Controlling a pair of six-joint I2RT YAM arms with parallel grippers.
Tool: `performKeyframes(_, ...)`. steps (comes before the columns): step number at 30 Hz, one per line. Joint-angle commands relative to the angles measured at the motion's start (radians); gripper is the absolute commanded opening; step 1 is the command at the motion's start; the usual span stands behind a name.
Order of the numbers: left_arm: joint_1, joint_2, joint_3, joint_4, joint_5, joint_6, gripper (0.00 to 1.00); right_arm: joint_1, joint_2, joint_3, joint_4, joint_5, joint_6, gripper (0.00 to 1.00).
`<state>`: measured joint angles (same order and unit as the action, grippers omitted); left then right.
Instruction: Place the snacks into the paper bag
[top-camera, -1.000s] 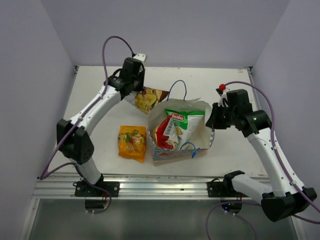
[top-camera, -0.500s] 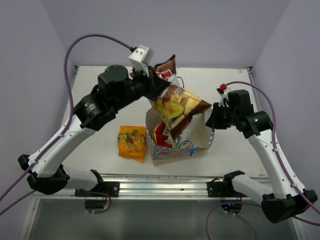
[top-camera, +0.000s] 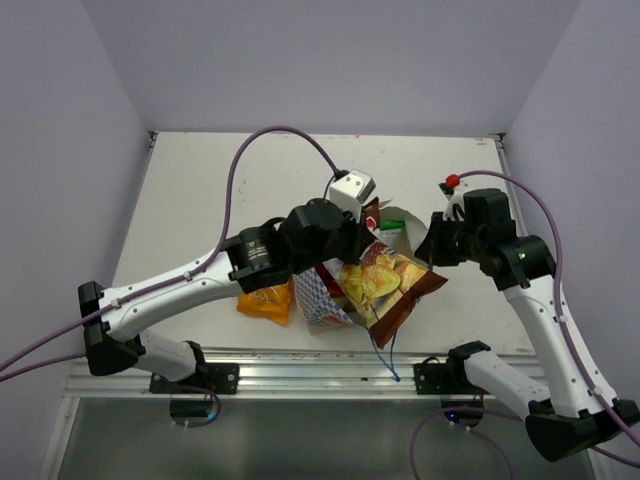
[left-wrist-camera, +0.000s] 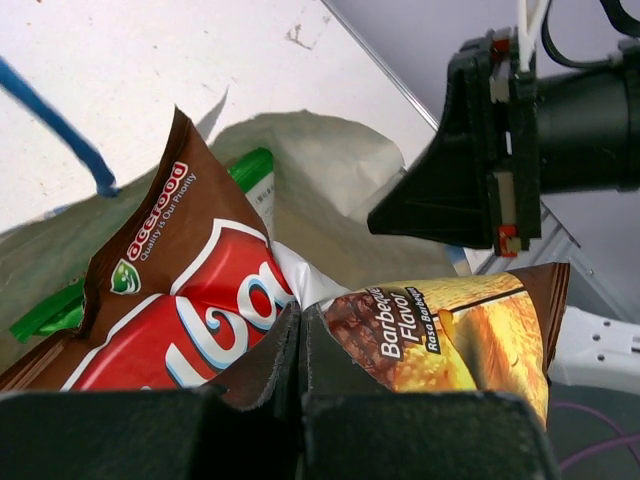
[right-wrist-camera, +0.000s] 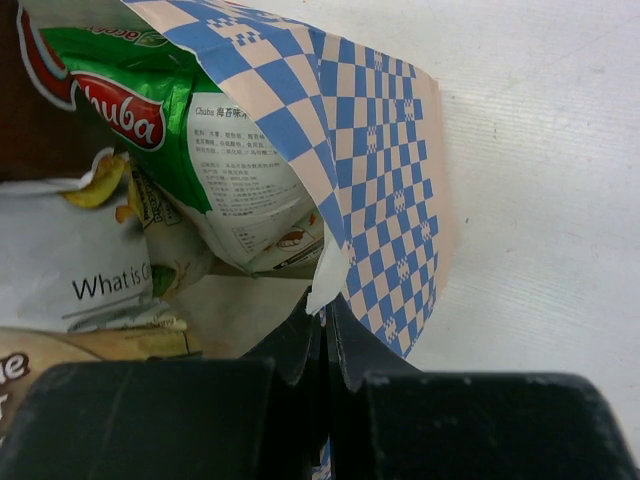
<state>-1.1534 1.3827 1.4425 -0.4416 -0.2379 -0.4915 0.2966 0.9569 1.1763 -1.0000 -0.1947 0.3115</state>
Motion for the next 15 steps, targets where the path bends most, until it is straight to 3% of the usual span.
performKeyframes(1,-0.005,0.059,0.062,0.023,-0.115,-0.044,0.0,0.006,-0.026,0.008,0.0,-0.031,-0.014,0.0)
performKeyframes(8,0.006,0.272,0.317,-0.195,-0.392,-0.036,0.0,0.007,-0.027,0.029,-0.008,-0.045,-0.017,0.0)
performKeyframes(15,0.02,0.248,0.277,-0.27,-0.537,-0.093,0.0,0.006,-0.056,0.02,-0.017,-0.037,-0.018,0.0)
